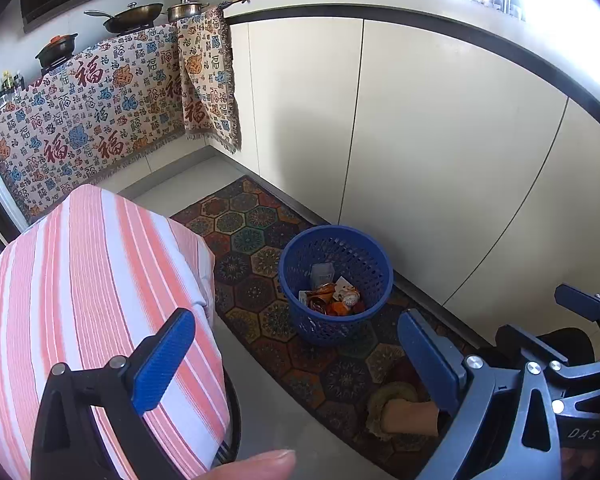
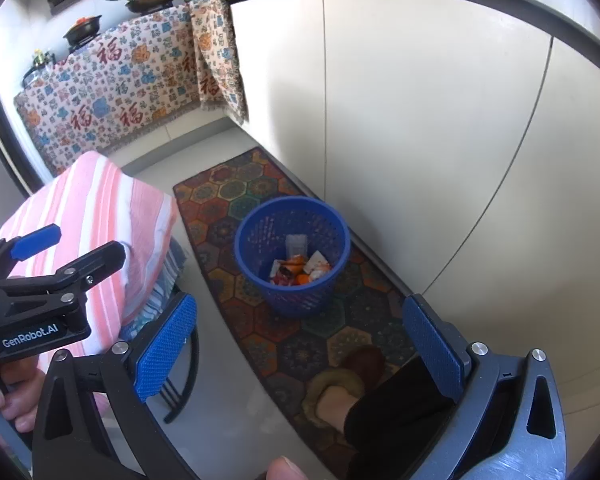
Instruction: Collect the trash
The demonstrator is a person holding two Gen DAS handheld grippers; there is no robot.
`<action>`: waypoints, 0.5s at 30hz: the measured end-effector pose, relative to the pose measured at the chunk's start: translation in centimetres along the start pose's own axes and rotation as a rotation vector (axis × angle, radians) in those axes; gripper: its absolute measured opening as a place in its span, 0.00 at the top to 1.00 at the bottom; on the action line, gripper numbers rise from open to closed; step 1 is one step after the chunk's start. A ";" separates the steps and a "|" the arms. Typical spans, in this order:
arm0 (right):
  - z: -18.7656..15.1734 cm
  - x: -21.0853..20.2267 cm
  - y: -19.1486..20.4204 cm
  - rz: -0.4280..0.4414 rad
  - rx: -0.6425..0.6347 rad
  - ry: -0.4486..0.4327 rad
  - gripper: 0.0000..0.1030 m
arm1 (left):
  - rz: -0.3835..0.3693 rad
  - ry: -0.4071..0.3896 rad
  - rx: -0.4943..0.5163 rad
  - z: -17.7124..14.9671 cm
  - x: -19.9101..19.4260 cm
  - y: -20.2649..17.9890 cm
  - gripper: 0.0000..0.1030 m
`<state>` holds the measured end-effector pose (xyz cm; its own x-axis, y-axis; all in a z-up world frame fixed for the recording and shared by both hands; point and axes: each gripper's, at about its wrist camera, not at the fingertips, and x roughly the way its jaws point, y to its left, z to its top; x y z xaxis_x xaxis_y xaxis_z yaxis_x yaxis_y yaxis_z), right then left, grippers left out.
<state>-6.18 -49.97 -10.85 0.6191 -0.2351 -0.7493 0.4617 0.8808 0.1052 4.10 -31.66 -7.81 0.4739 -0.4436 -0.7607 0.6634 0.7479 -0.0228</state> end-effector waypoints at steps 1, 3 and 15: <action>0.0 0.0 0.0 0.000 -0.001 0.001 0.00 | 0.000 0.001 -0.001 0.0 0.1 0.0 0.00; -0.1 0.0 0.0 -0.001 0.000 0.002 0.00 | -0.001 0.003 -0.001 0.0 0.1 0.0 0.00; 0.0 0.2 -0.2 -0.007 0.001 0.007 0.00 | 0.005 0.006 0.010 0.0 0.4 -0.1 0.00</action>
<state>-6.18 -50.15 -11.01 0.6115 -0.2386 -0.7544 0.4667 0.8787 0.1004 4.18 -31.92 -8.07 0.4740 -0.4369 -0.7645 0.6667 0.7452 -0.0124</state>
